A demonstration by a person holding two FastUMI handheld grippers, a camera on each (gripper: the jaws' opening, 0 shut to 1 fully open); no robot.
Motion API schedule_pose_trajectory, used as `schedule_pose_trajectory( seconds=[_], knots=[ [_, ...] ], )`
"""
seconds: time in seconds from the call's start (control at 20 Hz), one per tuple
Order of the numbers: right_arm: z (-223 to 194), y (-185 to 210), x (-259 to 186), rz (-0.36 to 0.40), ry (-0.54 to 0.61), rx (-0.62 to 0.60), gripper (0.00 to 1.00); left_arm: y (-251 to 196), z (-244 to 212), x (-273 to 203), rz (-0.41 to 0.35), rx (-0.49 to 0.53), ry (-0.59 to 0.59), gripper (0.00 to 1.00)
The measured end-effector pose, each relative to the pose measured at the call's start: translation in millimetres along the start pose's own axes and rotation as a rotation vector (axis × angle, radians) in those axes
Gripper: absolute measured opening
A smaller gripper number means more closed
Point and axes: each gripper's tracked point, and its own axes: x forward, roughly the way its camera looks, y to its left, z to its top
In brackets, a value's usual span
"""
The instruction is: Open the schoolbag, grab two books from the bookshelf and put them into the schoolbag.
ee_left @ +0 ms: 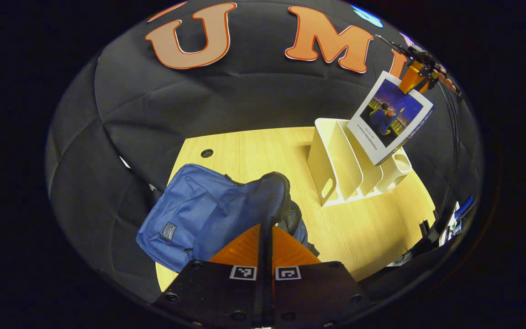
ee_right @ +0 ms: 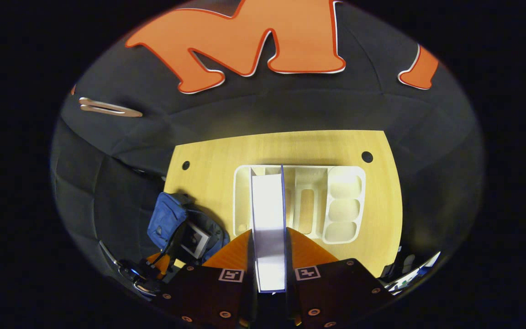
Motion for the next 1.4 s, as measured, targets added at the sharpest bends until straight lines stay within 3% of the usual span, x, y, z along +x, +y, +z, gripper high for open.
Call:
schedule_pose_trajectory(
  seconds=[0.2,0.7,1.0,1.4],
  knots=[
    [-4.5,5.6,-7.1,0.077,-0.053,0.051,0.26,0.5,0.2,2.2,0.002,0.006,0.015,0.01],
    [-78.7,70.9,2.2,0.401,-0.046,0.139,0.25,16.5,27.1,-15.3,0.038,0.014,0.011,0.01],
    [-114.9,93.4,27.3,0.515,0.003,0.208,0.25,24.3,35.8,-30.0,0.041,-0.027,0.021,0.01],
    [-168.4,140.0,61.8,0.575,0.045,0.283,0.25,29.5,44.9,-40.2,0.052,-0.100,0.019,0.01]
  ],
)
